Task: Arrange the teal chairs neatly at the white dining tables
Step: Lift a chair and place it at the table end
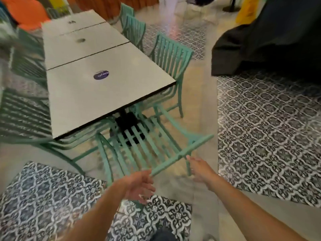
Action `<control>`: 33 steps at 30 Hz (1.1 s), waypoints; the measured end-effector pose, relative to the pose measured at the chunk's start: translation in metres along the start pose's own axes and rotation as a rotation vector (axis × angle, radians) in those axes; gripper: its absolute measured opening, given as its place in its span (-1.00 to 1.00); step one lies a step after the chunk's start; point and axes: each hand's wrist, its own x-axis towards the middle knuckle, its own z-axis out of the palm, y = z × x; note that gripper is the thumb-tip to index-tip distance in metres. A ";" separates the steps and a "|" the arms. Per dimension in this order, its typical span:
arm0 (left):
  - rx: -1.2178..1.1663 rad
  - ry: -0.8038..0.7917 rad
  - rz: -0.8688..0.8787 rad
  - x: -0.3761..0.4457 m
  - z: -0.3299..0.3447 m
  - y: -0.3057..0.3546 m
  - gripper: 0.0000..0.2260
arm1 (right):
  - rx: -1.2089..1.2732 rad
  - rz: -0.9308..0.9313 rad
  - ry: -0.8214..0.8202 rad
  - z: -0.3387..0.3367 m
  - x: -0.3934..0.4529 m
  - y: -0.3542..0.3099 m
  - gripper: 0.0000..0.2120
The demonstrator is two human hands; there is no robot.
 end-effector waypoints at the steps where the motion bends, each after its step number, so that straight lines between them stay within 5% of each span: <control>1: -0.115 0.048 0.000 0.000 0.006 -0.013 -0.47 | 0.119 0.058 -0.029 -0.005 0.009 -0.005 -0.53; 8: -1.202 0.296 0.236 0.006 0.024 -0.072 -0.72 | 0.569 0.275 -0.094 -0.005 0.059 -0.043 -0.69; 13: -1.605 0.379 0.274 0.016 0.000 -0.070 -0.65 | 0.631 0.346 -0.032 0.004 0.078 -0.050 -0.70; 16: -1.675 0.393 0.215 0.017 -0.010 -0.066 -0.57 | 0.630 0.369 0.000 0.003 0.083 -0.051 -0.70; 22: -1.608 0.438 0.115 0.020 -0.019 -0.063 -0.82 | 0.601 0.376 0.043 -0.005 0.103 -0.048 -0.96; 33: -1.612 0.510 0.130 0.020 -0.012 -0.059 -0.88 | 0.680 0.294 0.015 -0.005 0.096 -0.051 -0.81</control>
